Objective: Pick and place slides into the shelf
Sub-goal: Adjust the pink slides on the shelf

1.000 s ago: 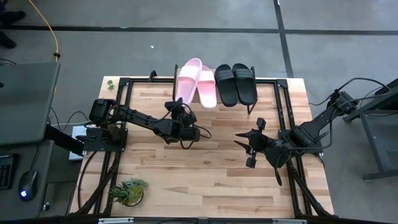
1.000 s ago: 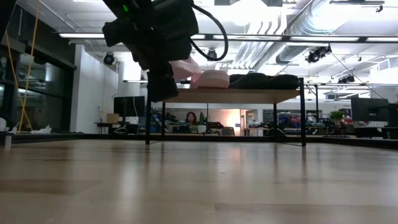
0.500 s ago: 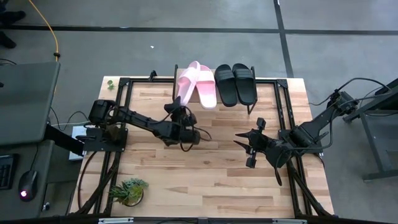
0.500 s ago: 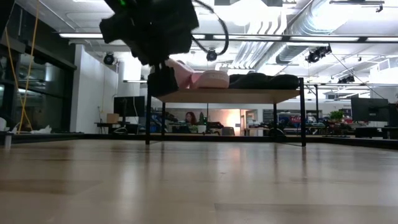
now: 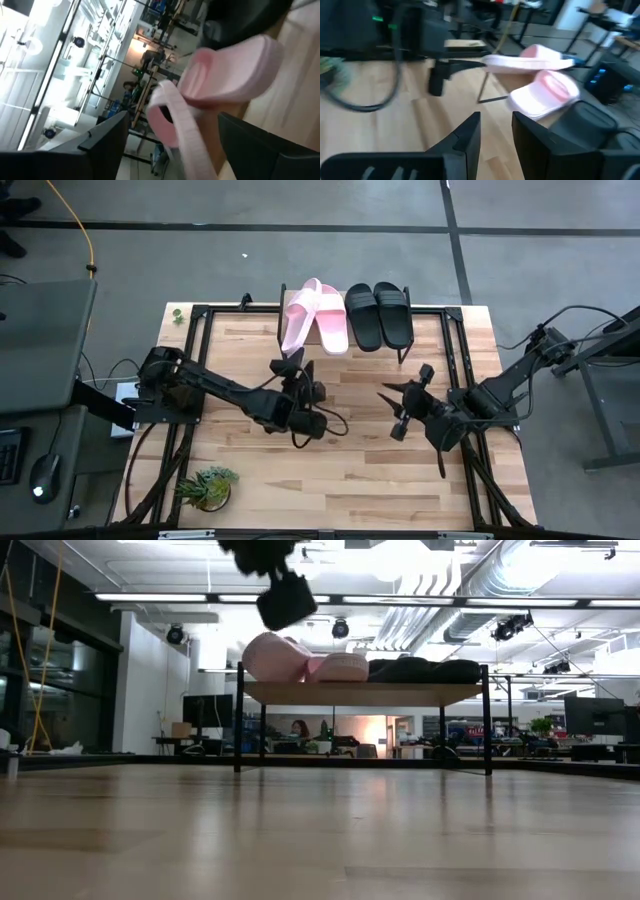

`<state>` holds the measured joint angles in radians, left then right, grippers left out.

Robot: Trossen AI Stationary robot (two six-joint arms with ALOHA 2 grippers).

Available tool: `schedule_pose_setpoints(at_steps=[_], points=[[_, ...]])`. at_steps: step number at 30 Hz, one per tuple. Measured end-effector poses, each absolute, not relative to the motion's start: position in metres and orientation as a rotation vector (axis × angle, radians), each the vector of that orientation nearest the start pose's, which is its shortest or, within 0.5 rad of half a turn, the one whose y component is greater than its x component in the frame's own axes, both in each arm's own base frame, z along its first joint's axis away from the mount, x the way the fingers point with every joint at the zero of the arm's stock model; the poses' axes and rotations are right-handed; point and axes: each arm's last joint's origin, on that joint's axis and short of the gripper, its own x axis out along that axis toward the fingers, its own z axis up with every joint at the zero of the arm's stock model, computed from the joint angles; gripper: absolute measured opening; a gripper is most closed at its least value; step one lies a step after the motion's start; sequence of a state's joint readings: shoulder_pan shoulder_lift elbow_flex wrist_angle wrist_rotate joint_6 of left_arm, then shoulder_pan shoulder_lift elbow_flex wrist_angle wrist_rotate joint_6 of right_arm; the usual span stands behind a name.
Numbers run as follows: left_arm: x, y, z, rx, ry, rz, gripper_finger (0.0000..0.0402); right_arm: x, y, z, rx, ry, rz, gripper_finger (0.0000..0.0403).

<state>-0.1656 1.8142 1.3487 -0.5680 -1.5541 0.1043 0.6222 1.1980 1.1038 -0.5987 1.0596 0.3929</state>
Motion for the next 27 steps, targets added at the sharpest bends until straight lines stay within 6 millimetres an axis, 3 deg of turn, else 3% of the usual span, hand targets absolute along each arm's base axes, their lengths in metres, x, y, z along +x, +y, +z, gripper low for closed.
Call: schedule_pose_setpoints(at_steps=[4,7,16,23,27], points=[[0.361,-0.031,0.272,0.887,0.781,1.214,0.0251,0.211,0.109,0.333,-0.111,0.371,-0.54,0.0103],[0.347,-0.028,0.293,0.797,0.782,1.166,0.0214,0.217,0.099,0.332,-0.093,0.4,-0.552,0.0103],[0.282,-0.02,0.345,0.557,0.747,1.123,0.0102,0.233,0.055,0.331,-0.106,0.472,-0.657,0.0103],[0.25,-0.017,0.368,0.421,0.691,1.113,0.0011,0.249,0.008,0.336,-0.039,0.498,-0.591,0.0103],[0.242,-0.016,0.373,0.378,0.694,1.086,0.0015,0.255,-0.023,0.342,0.006,0.458,-0.501,0.0103]])
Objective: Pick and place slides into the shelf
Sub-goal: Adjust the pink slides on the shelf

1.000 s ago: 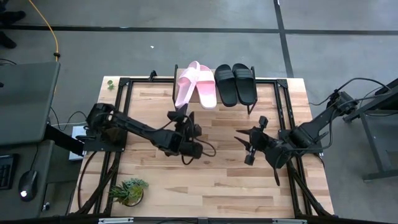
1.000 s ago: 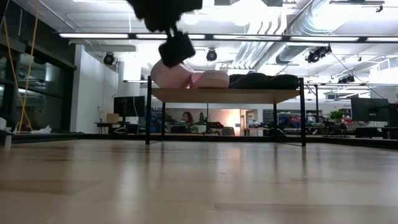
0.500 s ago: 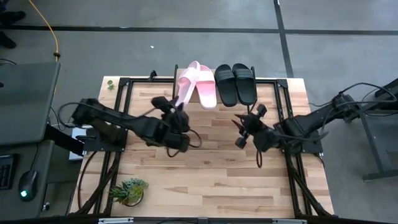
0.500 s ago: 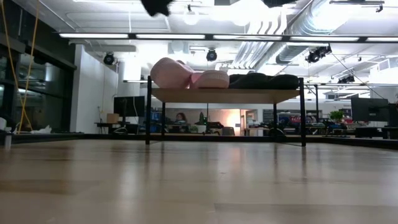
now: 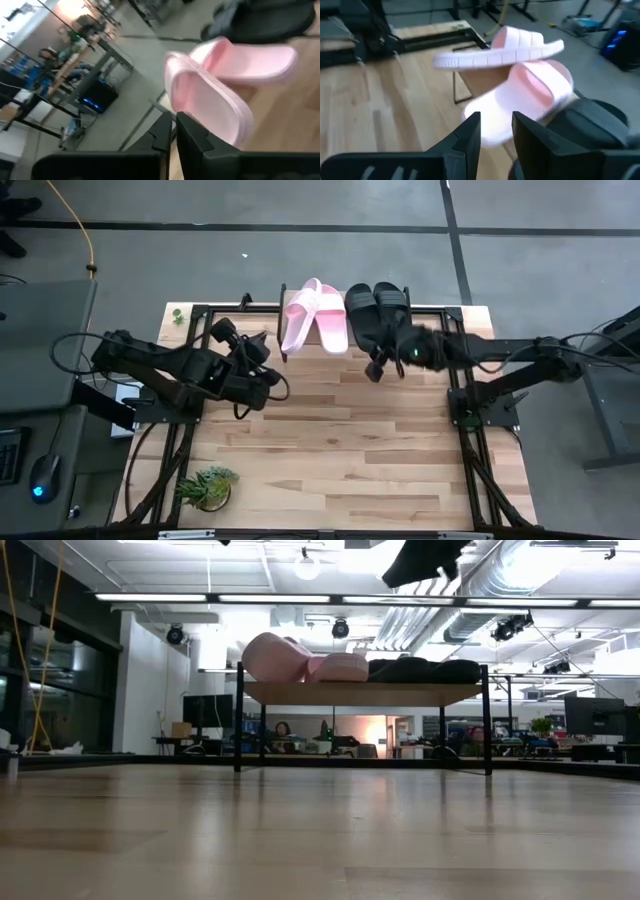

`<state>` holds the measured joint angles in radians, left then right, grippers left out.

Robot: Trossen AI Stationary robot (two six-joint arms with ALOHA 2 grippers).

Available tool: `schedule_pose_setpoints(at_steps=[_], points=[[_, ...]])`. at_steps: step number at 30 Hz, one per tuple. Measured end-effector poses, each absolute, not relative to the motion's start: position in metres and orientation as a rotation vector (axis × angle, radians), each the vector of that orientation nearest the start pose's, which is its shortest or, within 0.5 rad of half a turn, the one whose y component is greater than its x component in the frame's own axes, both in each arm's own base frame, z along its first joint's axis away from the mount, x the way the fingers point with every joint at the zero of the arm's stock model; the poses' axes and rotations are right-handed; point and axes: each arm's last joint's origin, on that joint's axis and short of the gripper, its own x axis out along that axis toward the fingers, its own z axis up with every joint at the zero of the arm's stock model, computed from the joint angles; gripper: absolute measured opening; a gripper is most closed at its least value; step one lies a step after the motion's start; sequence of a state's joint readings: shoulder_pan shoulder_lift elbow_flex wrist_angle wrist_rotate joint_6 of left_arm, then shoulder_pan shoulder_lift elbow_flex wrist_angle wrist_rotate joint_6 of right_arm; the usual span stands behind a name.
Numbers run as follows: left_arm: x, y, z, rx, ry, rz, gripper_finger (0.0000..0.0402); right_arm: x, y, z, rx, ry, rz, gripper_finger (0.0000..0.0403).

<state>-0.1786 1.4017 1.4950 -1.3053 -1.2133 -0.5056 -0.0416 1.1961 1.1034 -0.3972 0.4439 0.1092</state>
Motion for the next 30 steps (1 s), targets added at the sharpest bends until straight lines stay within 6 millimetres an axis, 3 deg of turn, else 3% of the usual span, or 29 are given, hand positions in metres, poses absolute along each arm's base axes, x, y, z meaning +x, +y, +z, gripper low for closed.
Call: schedule_pose_setpoints(at_steps=[8,14,19,30], points=[[0.234,-0.015,0.379,0.355,0.692,1.07,0.0007,0.255,-0.079,0.343,0.088,0.42,-0.438,0.0103],[0.233,-0.014,0.38,0.351,0.689,1.069,0.0002,0.28,-0.111,0.318,0.144,0.432,-0.349,0.0103],[0.232,-0.014,0.38,0.356,0.69,1.069,0.0004,0.3,-0.129,0.295,0.162,0.436,-0.307,0.0103],[0.233,-0.014,0.38,0.363,0.701,1.06,0.0005,0.325,-0.146,0.278,0.182,0.323,-0.253,0.0103]])
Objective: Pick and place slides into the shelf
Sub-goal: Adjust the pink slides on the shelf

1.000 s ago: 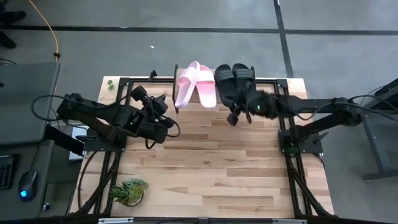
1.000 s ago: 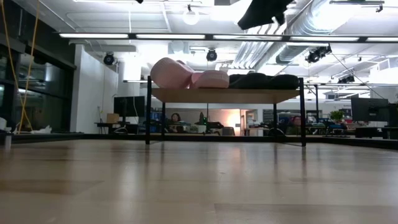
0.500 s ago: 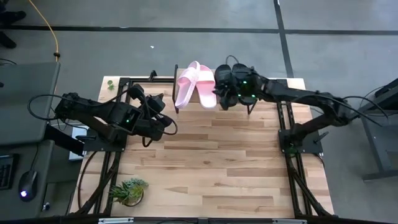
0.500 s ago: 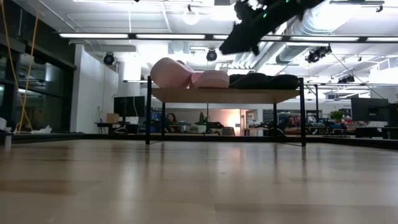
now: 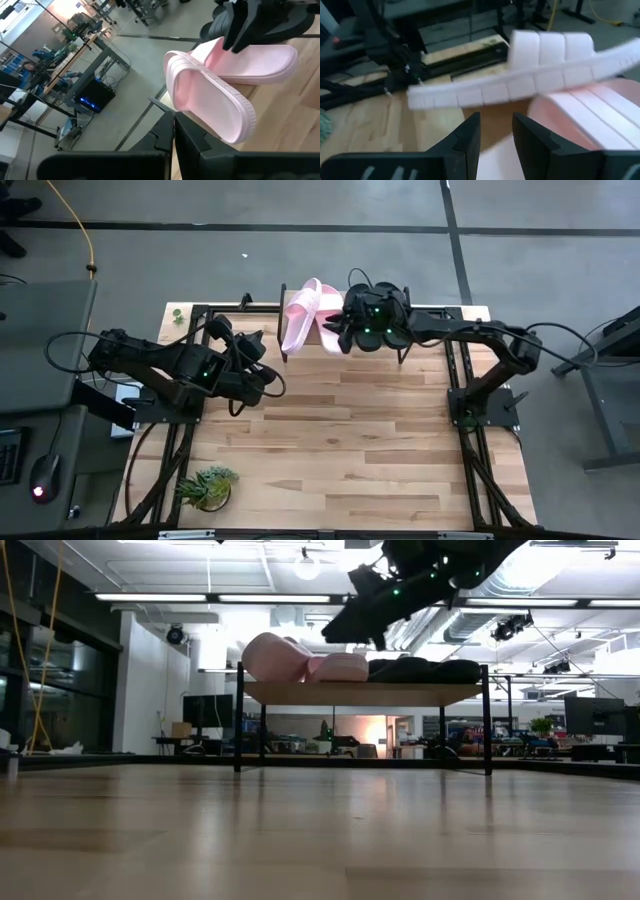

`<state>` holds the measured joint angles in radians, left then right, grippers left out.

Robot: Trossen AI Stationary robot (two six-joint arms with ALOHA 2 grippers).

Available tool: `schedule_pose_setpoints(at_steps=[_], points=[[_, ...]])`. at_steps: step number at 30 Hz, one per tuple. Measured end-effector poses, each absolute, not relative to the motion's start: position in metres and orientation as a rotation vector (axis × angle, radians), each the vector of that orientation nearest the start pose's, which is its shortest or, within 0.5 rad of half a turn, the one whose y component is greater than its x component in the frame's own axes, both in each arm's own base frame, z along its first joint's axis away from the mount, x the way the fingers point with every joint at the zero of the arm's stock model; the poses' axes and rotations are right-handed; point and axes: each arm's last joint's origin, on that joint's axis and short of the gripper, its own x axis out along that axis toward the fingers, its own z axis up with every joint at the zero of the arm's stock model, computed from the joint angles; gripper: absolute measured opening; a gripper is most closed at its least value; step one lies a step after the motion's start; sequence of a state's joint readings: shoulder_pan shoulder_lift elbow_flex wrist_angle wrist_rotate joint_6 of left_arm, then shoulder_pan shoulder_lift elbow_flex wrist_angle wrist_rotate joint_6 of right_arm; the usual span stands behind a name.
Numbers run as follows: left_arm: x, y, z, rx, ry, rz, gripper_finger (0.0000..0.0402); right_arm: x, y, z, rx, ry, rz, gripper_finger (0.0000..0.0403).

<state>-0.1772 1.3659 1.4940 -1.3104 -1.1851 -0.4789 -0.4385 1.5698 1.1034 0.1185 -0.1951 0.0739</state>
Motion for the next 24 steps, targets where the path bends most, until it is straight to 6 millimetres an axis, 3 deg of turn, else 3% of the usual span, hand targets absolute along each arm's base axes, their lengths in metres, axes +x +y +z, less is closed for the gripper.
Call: schedule_pose_setpoints(at_steps=[13,17,24], points=[[0.233,-0.015,0.38,0.356,0.702,1.054,0.0005,0.333,-0.16,0.273,0.216,0.229,-0.26,0.0103],[0.233,-0.015,0.38,0.356,0.702,1.055,0.0005,0.34,-0.164,0.288,0.207,0.199,-0.253,0.0103],[0.233,-0.015,0.379,0.352,0.712,1.045,0.0005,0.36,-0.172,0.309,0.21,0.295,-0.244,0.0103]])
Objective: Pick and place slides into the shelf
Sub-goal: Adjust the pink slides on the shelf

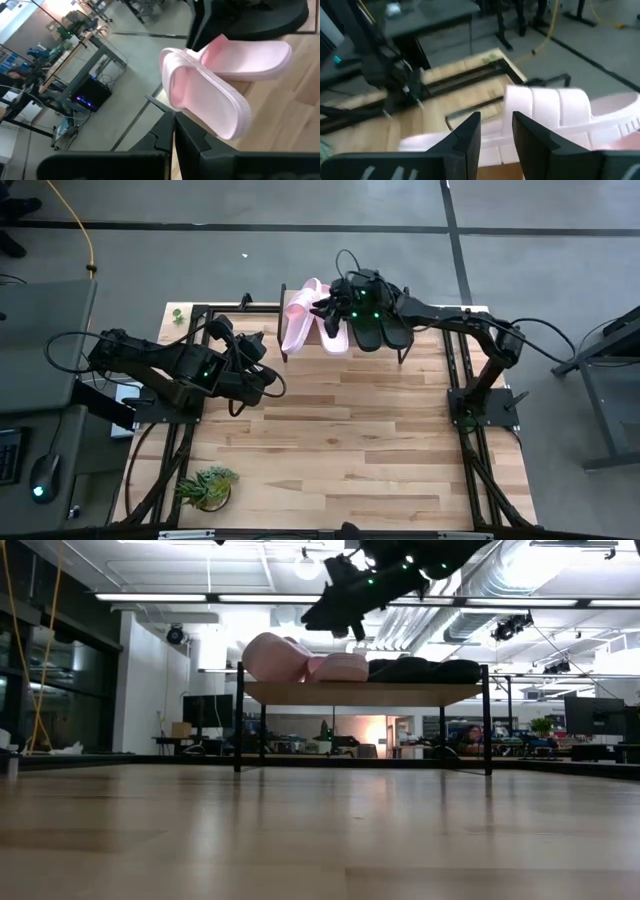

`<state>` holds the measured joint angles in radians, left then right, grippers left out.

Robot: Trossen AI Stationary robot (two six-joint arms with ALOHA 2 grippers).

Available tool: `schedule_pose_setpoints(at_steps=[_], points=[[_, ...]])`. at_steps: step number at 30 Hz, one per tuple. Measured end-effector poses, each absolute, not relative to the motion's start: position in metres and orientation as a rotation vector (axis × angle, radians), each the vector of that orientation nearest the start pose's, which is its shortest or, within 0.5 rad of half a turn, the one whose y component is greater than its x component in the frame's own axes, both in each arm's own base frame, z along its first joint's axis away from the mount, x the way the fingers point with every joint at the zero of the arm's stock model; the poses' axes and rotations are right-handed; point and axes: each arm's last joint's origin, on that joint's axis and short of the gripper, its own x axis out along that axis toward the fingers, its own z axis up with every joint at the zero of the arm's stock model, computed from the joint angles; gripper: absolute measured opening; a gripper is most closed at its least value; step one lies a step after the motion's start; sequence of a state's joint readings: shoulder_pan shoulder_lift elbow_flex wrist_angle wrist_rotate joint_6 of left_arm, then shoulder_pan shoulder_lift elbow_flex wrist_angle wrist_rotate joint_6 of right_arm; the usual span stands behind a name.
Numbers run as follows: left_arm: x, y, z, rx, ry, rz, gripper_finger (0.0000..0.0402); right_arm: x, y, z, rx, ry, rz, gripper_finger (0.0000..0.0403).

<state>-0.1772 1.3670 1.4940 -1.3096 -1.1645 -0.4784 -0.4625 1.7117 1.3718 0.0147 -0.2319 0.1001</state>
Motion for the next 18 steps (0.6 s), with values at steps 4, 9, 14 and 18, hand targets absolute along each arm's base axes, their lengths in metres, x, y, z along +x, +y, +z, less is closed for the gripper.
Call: schedule_pose_setpoints(at_steps=[4,9,14,18], points=[[0.232,-0.015,0.379,0.353,0.725,1.037,0.0005,0.362,-0.176,0.312,0.199,0.383,-0.311,0.0103],[0.232,-0.015,0.379,0.355,0.726,1.038,0.0005,0.361,-0.176,0.31,0.205,0.406,-0.316,0.0103],[0.233,-0.015,0.379,0.351,0.721,1.039,0.0005,0.366,-0.179,0.297,0.211,0.431,-0.328,0.0103],[0.233,-0.015,0.379,0.351,0.719,1.039,0.0005,0.373,-0.183,0.286,0.213,0.431,-0.319,0.0103]])
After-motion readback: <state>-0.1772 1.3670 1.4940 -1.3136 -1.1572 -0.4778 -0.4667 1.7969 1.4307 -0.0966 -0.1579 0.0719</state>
